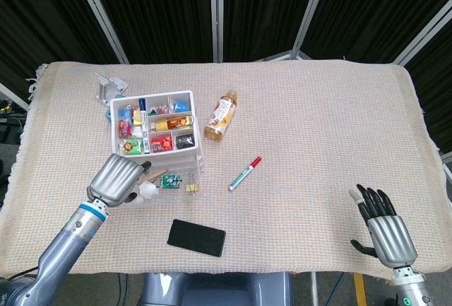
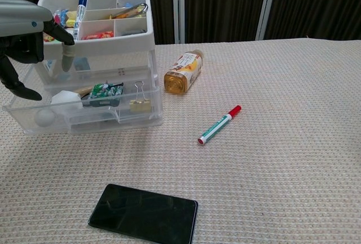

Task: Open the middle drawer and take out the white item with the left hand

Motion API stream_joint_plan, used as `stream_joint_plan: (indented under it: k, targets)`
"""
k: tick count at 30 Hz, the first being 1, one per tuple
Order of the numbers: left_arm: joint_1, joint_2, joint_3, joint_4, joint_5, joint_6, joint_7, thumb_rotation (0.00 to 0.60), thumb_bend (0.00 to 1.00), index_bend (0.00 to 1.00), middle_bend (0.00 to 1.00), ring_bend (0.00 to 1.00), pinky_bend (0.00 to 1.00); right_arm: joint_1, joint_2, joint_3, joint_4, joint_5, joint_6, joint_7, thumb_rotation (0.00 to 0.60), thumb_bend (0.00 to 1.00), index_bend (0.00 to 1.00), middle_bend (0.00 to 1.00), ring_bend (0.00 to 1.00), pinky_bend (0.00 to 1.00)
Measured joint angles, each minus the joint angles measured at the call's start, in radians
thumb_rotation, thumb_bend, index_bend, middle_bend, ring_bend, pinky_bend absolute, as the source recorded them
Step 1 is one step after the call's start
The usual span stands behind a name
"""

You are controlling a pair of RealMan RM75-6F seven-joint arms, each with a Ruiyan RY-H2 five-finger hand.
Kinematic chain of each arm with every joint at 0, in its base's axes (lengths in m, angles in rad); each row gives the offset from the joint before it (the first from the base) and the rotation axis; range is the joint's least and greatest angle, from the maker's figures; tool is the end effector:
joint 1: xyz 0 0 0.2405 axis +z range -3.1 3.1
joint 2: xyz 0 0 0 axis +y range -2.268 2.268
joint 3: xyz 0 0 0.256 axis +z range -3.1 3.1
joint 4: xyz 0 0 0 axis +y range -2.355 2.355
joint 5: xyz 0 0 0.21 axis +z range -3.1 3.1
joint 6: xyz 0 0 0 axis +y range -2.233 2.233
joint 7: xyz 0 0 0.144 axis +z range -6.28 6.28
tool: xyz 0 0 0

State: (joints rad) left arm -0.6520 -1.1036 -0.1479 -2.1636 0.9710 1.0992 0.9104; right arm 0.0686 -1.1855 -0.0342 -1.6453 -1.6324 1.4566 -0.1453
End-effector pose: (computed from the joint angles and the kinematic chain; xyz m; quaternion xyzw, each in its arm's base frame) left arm -0.1171 0.2710 0.0900 -0.7970 -0.2647 -0.2748 0.4682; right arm -0.2899 -0.1552 0.1141 0.6617 -0.3761 0.3643 0.5367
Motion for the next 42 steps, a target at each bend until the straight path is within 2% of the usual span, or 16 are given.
stream_joint_plan:
  k: [17, 23, 32, 34, 40, 42]
  targets:
    - [-0.102, -0.043, 0.033, 0.013, -0.164, 0.041, 0.079, 0.600, 0.16, 0.45, 1.00, 1.00, 0.89, 0.002, 0.003, 0.000, 0.000, 0.003, -0.005, 0.012, 0.600, 0.02, 0.00, 0.00, 0.00, 0.00]
    - [-0.139, -0.061, 0.045, 0.021, -0.214, 0.051, 0.092, 0.600, 0.17, 0.49, 1.00, 1.00, 0.89, 0.002, 0.004, 0.000, -0.001, 0.003, -0.004, 0.016, 0.600, 0.02, 0.00, 0.00, 0.00, 0.00]
    - [-0.172, -0.076, 0.065, 0.015, -0.249, 0.068, 0.090, 0.600, 0.19, 0.46, 1.00, 1.00, 0.89, 0.005, 0.004, -0.002, 0.001, 0.002, -0.011, 0.019, 0.600, 0.02, 0.00, 0.00, 0.00, 0.00]
    - [-0.179, -0.076, 0.070, 0.014, -0.257, 0.068, 0.089, 0.600, 0.23, 0.47, 1.00, 1.00, 0.89, 0.005, 0.003, -0.003, 0.002, 0.002, -0.012, 0.017, 0.600, 0.02, 0.00, 0.00, 0.00, 0.00]
    - [-0.186, -0.072, 0.084, 0.013, -0.252, 0.065, 0.063, 0.600, 0.50, 0.53, 1.00, 1.00, 0.89, 0.008, -0.001, -0.005, 0.004, 0.005, -0.020, 0.013, 0.600, 0.02, 0.00, 0.00, 0.00, 0.00]
    - [-0.187, -0.069, 0.089, 0.013, -0.247, 0.060, 0.047, 0.600, 0.57, 0.55, 1.00, 1.00, 0.89, 0.008, -0.001, -0.005, 0.004, 0.003, -0.020, 0.013, 0.600, 0.02, 0.00, 0.00, 0.00, 0.00]
